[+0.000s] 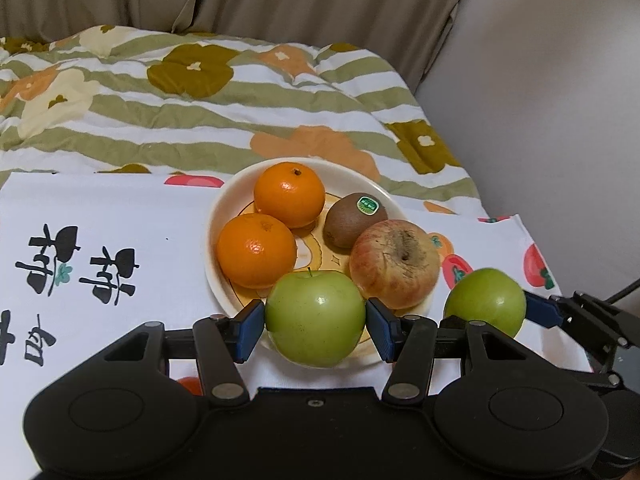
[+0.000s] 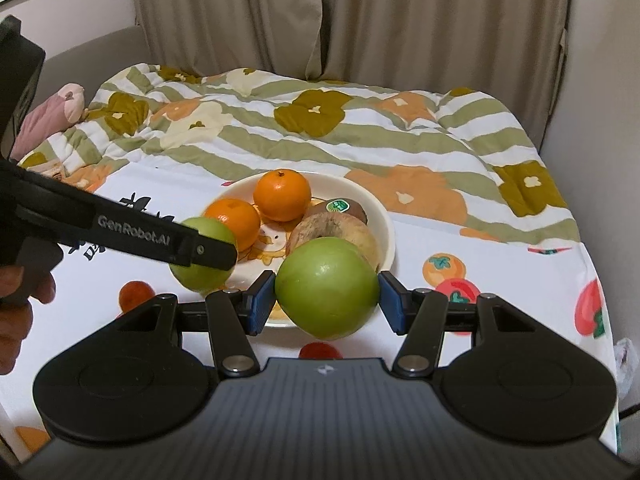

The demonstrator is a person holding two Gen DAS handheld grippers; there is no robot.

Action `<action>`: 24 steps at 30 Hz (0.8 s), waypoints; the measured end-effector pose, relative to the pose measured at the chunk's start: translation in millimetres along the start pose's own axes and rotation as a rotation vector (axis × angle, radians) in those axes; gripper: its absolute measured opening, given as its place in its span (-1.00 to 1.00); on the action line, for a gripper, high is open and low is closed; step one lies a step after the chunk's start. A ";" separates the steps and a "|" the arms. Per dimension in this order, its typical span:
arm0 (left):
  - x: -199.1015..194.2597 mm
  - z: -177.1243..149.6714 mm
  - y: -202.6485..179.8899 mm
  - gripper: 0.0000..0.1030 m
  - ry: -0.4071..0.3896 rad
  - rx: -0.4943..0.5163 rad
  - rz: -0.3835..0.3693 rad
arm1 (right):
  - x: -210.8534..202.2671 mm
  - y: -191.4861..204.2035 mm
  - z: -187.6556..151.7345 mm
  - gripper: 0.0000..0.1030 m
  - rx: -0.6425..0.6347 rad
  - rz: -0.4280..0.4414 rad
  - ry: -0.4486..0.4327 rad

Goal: Organize fruits
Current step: 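Carry the green apple with the left tool while the right tool carries its green apple to the bowl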

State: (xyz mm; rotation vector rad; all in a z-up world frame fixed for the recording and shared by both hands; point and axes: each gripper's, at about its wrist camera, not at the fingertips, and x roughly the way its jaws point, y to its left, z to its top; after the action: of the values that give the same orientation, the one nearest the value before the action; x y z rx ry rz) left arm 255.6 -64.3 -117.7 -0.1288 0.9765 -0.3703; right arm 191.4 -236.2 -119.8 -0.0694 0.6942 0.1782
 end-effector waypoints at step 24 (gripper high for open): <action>26.5 7.7 -16.6 0.66 0.036 0.044 0.073 | 36.9 -31.7 46.8 0.36 -0.037 0.072 -0.034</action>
State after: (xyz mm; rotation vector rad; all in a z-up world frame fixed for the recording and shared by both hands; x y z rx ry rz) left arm 271.2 -89.8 -129.7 -0.0465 1.0056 -0.3279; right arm 254.6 -256.4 -107.4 -0.0765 0.6601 0.2609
